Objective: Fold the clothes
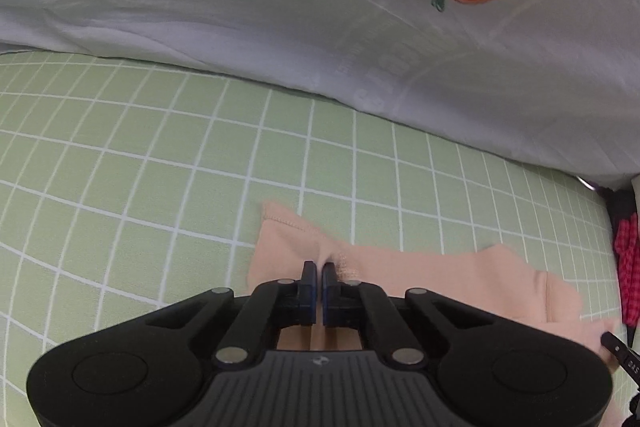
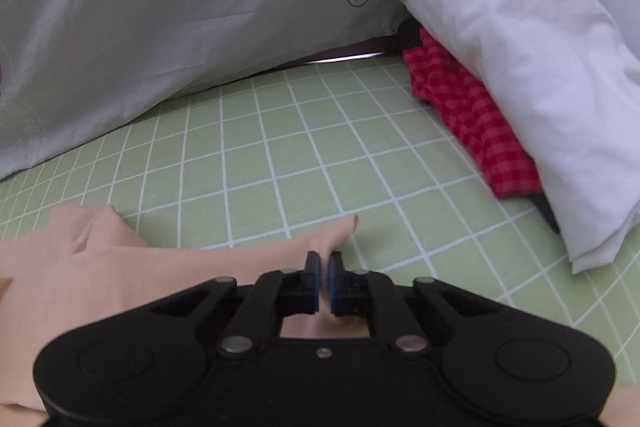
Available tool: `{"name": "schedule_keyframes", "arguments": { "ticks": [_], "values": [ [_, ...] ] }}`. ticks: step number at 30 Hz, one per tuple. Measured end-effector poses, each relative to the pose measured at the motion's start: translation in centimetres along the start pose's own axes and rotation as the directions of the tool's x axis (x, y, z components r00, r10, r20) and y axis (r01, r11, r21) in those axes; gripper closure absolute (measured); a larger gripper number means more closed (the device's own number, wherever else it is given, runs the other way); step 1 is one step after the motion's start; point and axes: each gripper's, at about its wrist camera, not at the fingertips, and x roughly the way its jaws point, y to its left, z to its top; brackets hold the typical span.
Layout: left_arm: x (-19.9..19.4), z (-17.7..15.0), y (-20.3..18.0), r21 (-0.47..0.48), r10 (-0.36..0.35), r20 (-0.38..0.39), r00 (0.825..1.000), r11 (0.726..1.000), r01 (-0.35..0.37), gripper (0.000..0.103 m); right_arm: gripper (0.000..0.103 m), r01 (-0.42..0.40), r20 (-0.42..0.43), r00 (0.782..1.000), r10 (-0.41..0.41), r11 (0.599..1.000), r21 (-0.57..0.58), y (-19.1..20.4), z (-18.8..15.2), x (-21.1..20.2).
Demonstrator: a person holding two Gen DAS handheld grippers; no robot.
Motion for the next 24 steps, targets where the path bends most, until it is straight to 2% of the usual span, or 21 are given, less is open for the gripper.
{"name": "schedule_keyframes", "arguments": {
  "ticks": [3,5,7,10,13,15,17,19,24],
  "values": [
    [-1.6,0.7,1.1,-0.019,0.018,0.072,0.997,1.0,-0.016,0.101,0.099,0.036,0.098,0.994,-0.036,0.999,-0.004,-1.0,1.4,-2.0],
    [-1.5,0.7,1.5,-0.04,0.017,0.072,0.997,0.999,-0.014,0.101,0.099,0.055,0.133,0.989,-0.059,0.998,0.037,-2.3,2.3,-2.7],
    [-1.0,0.6,1.7,-0.062,0.013,0.059,0.998,0.998,-0.009,0.101,0.099,0.061,0.128,0.989,-0.068,0.997,0.056,-3.2,2.6,-2.3],
    [-0.5,0.3,1.6,-0.07,0.018,0.045,0.999,0.997,-0.014,0.1,0.099,0.076,0.071,0.994,-0.08,0.996,0.056,-3.7,2.1,-0.9],
    [-0.5,0.2,0.9,-0.045,0.046,0.045,0.998,0.998,-0.044,0.086,0.099,0.075,0.057,0.995,-0.078,0.995,0.059,-3.6,1.5,-0.9],
    [-1.1,0.2,0.8,-0.047,0.056,0.053,0.997,0.997,-0.054,0.053,0.099,0.076,0.072,0.994,-0.08,0.996,0.056,-3.3,1.2,-1.4],
    [-2.0,0.0,1.0,-0.057,0.046,0.069,0.997,0.997,-0.042,0.042,0.098,0.059,0.088,0.994,-0.064,0.996,0.063,-3.0,1.0,-2.1],
    [-3.4,-0.4,1.1,-0.061,0.041,0.074,0.996,0.997,-0.036,0.037,0.098,0.025,0.111,0.993,-0.033,0.997,0.077,-2.7,0.9,-3.1],
    [-8.2,-3.6,2.0,-0.055,0.072,0.098,0.993,0.996,-0.067,0.037,0.098,-0.076,0.178,0.982,0.07,0.997,0.028,-0.1,-0.3,-7.6]
  ]
}}
